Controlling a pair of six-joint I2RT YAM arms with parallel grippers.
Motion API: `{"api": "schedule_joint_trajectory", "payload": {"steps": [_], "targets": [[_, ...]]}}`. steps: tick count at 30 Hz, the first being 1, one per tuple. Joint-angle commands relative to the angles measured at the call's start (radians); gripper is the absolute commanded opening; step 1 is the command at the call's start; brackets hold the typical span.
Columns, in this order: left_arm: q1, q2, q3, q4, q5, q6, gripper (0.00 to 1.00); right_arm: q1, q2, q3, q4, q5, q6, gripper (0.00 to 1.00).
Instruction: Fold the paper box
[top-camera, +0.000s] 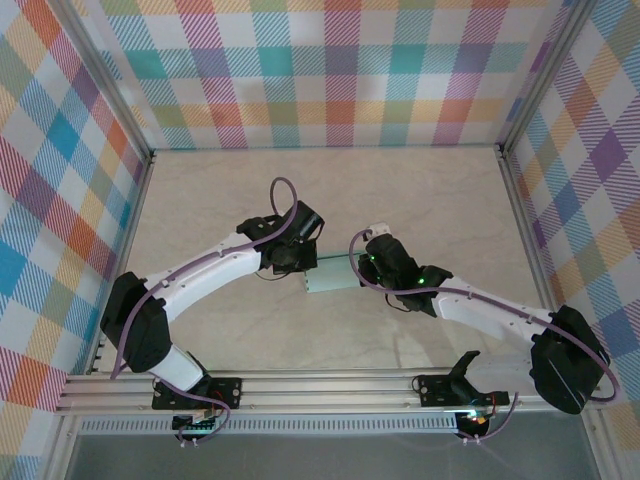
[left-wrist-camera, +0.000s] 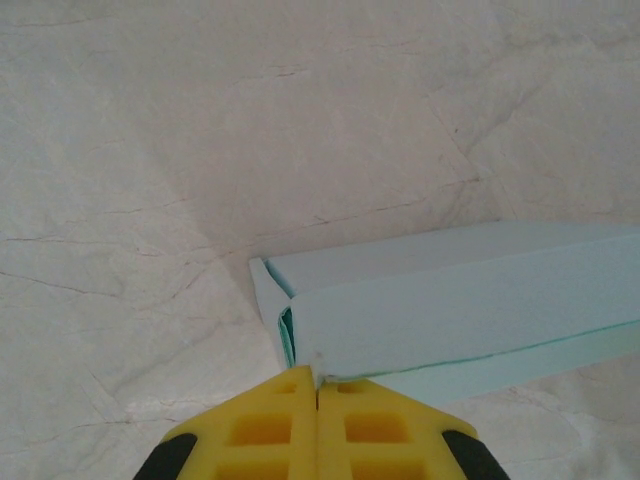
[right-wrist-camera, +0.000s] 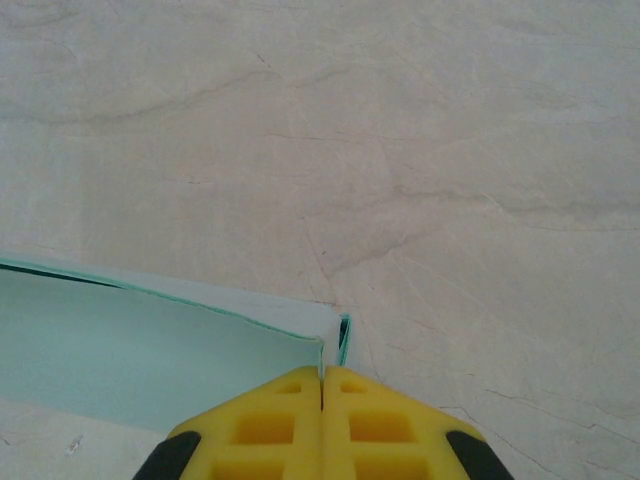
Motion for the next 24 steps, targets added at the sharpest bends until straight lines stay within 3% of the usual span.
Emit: {"api": "schedule_joint_trajectory", "payload": {"steps": [1, 10, 14, 24], "targets": [[0.005, 0.015, -0.017, 0.031, 0.025, -0.062, 0.00, 0.020, 0.012, 0.006, -0.067, -0.037, -0.002, 0.00], [0.010, 0.020, -0.048, 0.051, 0.046, -0.046, 0.00, 0.022, 0.013, 0.006, -0.069, -0.032, 0.004, 0.00], [0.004, 0.002, -0.088, 0.074, 0.025, 0.022, 0.00, 0.024, 0.008, -0.006, -0.060, -0.028, 0.007, 0.00], [-0.052, -0.078, -0.278, 0.280, -0.099, 0.088, 0.00, 0.038, -0.012, -0.183, 0.186, -0.058, -0.032, 0.00]]}}
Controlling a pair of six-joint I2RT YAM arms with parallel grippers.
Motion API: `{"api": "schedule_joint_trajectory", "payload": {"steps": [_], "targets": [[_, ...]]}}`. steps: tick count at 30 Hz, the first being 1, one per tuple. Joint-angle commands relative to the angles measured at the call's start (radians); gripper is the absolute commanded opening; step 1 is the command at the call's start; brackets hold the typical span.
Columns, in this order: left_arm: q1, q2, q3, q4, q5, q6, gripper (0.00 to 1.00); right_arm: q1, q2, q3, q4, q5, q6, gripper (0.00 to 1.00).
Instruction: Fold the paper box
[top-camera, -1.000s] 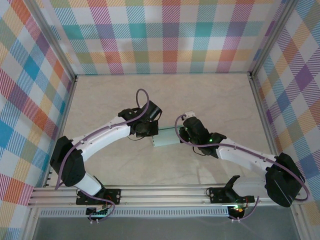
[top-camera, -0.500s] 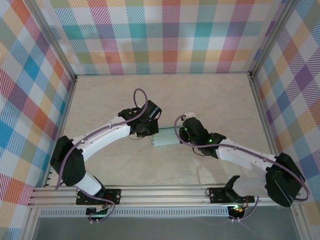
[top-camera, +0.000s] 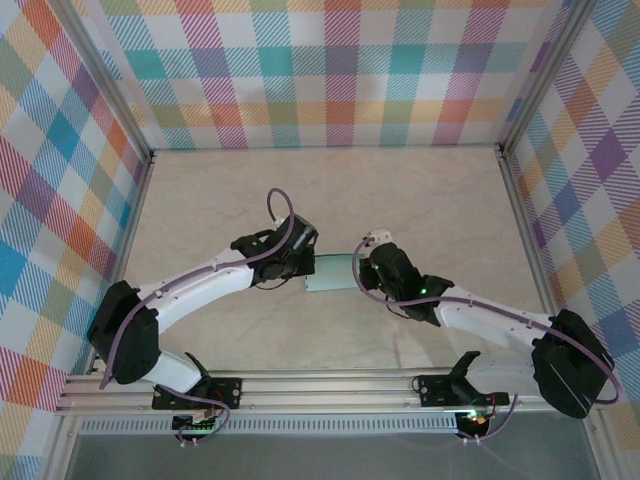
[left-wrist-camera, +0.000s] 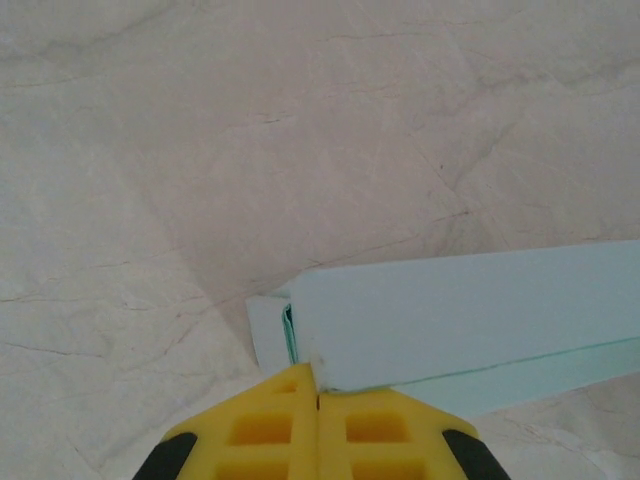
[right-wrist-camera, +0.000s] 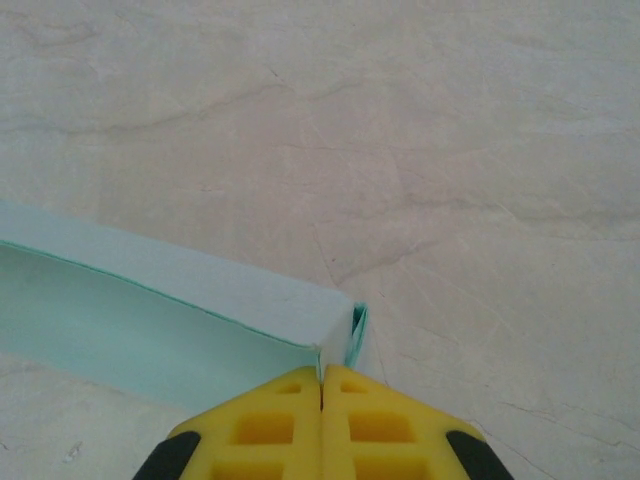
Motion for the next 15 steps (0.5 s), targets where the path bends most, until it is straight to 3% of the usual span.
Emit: {"api": "schedule_joint_trajectory", "payload": {"steps": [1, 4, 6, 11, 13, 15], "targets": [[-0.040, 0.011, -0.078, 0.039, -0.043, 0.033, 0.00, 0.023, 0.022, -0.065, 0.030, -0.067, -0.020, 0.00], [-0.065, 0.013, -0.093, 0.055, -0.086, 0.047, 0.00, 0.027, 0.007, -0.072, 0.040, -0.069, -0.029, 0.02], [-0.076, 0.021, -0.093, 0.047, -0.110, 0.051, 0.00, 0.029, -0.022, -0.073, 0.039, -0.071, -0.038, 0.09], [-0.086, 0.027, -0.085, 0.033, -0.138, 0.056, 0.00, 0.029, -0.134, -0.091, 0.041, -0.064, -0.052, 0.51], [-0.088, 0.028, -0.079, 0.030, -0.142, 0.057, 0.00, 0.029, -0.200, -0.107, 0.052, -0.052, -0.052, 0.64], [-0.089, 0.033, -0.074, 0.025, -0.143, 0.063, 0.00, 0.028, -0.265, -0.116, 0.057, -0.044, -0.053, 0.72]]}}
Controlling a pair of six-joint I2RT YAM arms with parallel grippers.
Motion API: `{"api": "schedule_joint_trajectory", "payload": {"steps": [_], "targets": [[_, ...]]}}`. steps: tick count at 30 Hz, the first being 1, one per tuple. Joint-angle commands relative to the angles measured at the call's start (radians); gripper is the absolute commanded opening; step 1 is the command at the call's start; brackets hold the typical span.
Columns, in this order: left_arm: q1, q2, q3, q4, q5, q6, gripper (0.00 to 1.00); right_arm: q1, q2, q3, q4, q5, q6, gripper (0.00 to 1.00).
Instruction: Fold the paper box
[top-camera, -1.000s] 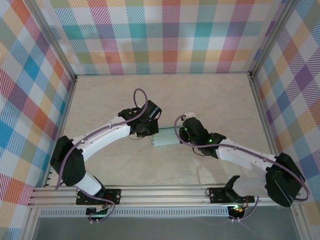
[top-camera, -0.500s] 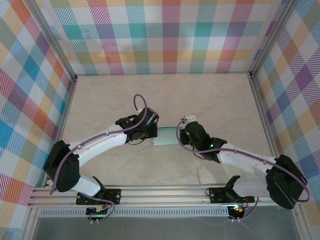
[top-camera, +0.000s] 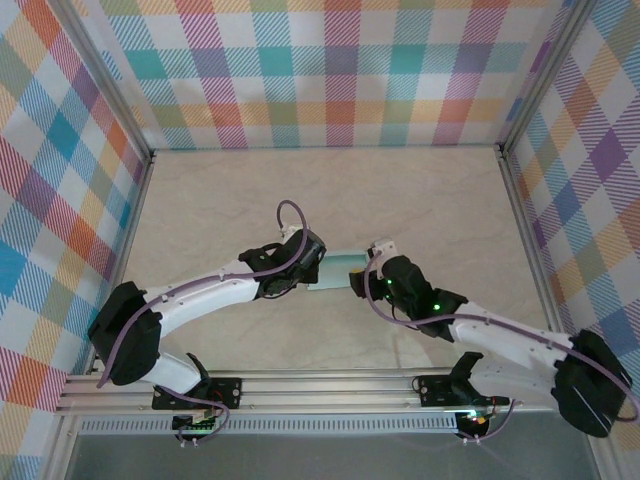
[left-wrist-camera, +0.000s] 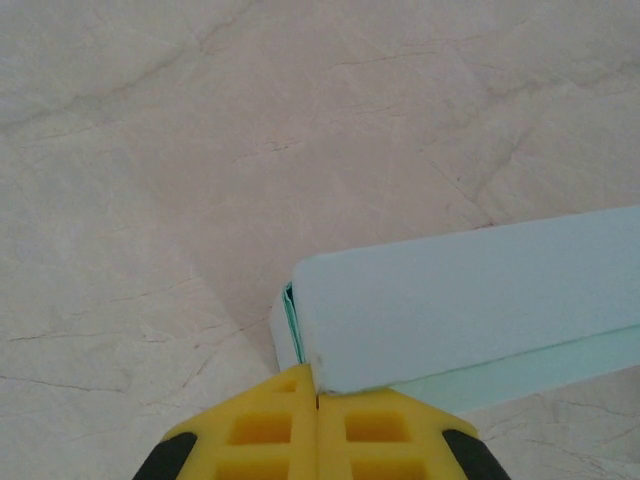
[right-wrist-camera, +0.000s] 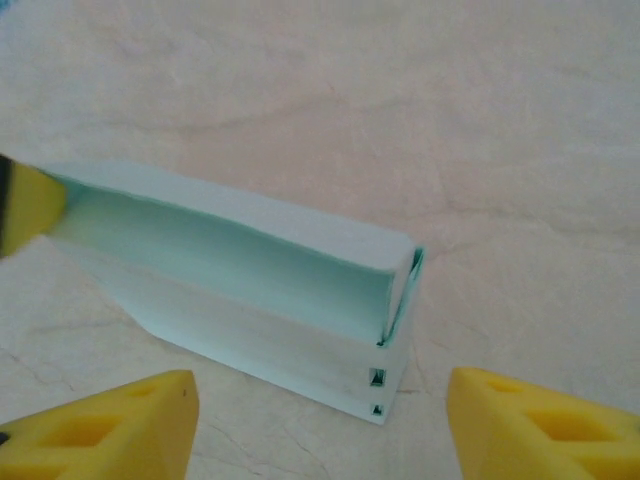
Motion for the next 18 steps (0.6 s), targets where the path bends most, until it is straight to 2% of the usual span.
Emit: {"api": "schedule_joint_trajectory", "payload": {"steps": [1, 4, 8, 14, 18], "targets": [[-0.017, 0.036, -0.012, -0.060, 0.005, 0.020, 0.00, 0.004, -0.094, -0.001, 0.001, 0.028, 0.019, 0.74], [-0.023, 0.040, -0.004, -0.066, -0.003, 0.033, 0.02, -0.018, -0.077, 0.105, -0.139, 0.081, 0.101, 0.78], [-0.031, 0.035, -0.010, -0.050, -0.007, 0.037, 0.08, -0.054, 0.089, 0.280, -0.303, 0.050, 0.205, 0.78], [-0.036, 0.027, -0.013, -0.041, -0.001, 0.038, 0.14, -0.058, 0.302, 0.392, -0.337, 0.086, 0.283, 0.75], [-0.039, -0.005, -0.026, -0.031, -0.006, 0.042, 0.22, -0.059, 0.349, 0.376, -0.313, 0.084, 0.286, 0.72]]}}
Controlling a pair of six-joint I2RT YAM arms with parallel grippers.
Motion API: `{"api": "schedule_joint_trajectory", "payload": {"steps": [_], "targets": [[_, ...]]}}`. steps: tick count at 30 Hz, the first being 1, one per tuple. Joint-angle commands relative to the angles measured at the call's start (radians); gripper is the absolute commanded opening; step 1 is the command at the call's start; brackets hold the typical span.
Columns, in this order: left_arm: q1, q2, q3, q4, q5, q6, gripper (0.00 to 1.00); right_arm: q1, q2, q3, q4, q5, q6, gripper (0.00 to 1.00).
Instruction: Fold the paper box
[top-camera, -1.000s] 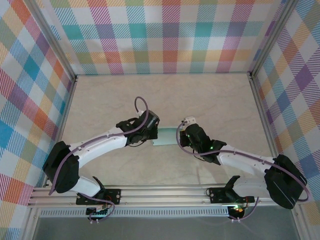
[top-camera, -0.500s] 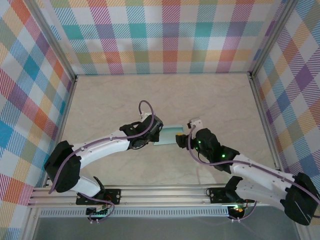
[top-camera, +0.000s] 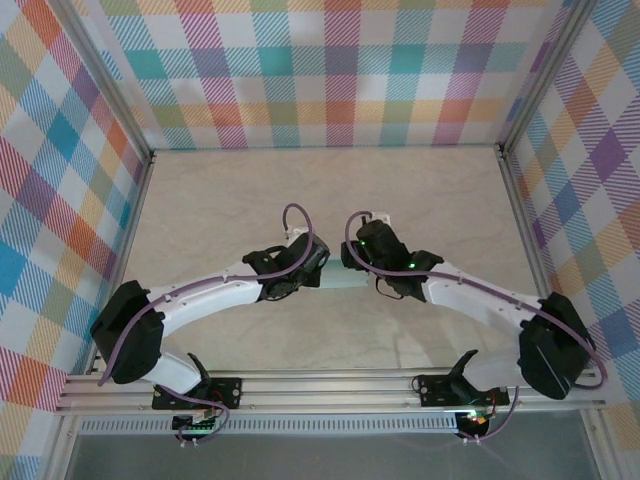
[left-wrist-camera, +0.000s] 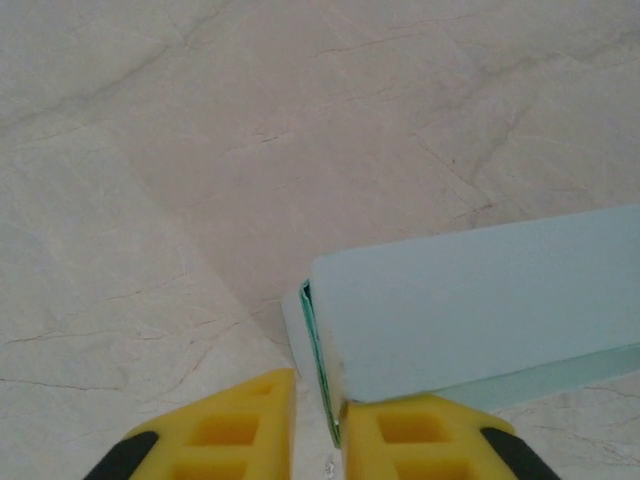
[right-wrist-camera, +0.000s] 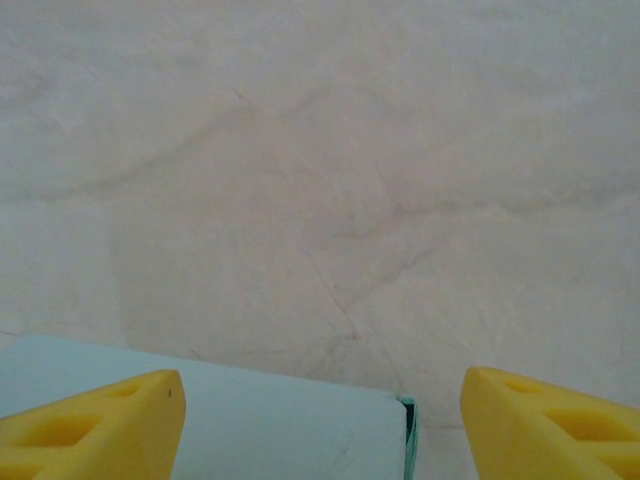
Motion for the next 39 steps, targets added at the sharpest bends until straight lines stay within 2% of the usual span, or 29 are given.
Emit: {"api": "schedule_joint_trajectory", "payload": {"steps": [1, 5, 12, 14, 15, 16, 20, 23, 25, 30, 35, 39], "targets": [[-0.012, -0.028, -0.031, -0.023, 0.014, 0.012, 0.27, -0.004, 0.011, -0.006, -0.017, 0.020, 0.047, 0.71], [-0.013, -0.060, -0.039, -0.027, 0.037, 0.048, 0.58, -0.005, 0.024, -0.033, -0.002, 0.025, 0.067, 0.69], [-0.016, -0.198, -0.076, -0.093, 0.066, 0.112, 0.78, -0.003, 0.055, -0.042, 0.005, 0.032, 0.097, 0.68], [-0.015, -0.250, -0.098, -0.078, 0.134, 0.139, 0.81, -0.004, 0.061, -0.043, 0.009, 0.032, 0.092, 0.67], [-0.012, -0.275, -0.109, -0.063, 0.165, 0.135, 0.97, -0.003, 0.063, -0.044, 0.012, 0.031, 0.088, 0.68], [-0.006, -0.298, -0.122, -0.035, 0.206, 0.122, 1.00, -0.006, 0.060, -0.046, 0.018, 0.026, 0.080, 0.67], [0.045, -0.324, -0.169, 0.148, 0.348, 0.013, 1.00, -0.009, 0.041, -0.075, 0.072, -0.013, 0.064, 0.69], [0.102, -0.287, -0.203, 0.310, 0.395, -0.127, 1.00, -0.013, 0.036, -0.090, 0.103, -0.047, 0.061, 0.70], [0.138, -0.244, -0.209, 0.378, 0.415, -0.221, 0.93, -0.013, 0.038, -0.092, 0.104, -0.054, 0.066, 0.71], [0.168, -0.153, -0.164, 0.363, 0.441, -0.261, 0.81, -0.013, 0.028, -0.101, 0.110, -0.062, 0.064, 0.71], [0.181, -0.140, -0.216, 0.393, 0.452, -0.285, 0.60, -0.014, 0.027, -0.104, 0.111, -0.074, 0.063, 0.71], [0.186, -0.129, -0.257, 0.399, 0.458, -0.302, 0.53, -0.016, 0.026, -0.103, 0.112, -0.090, 0.061, 0.71]]}}
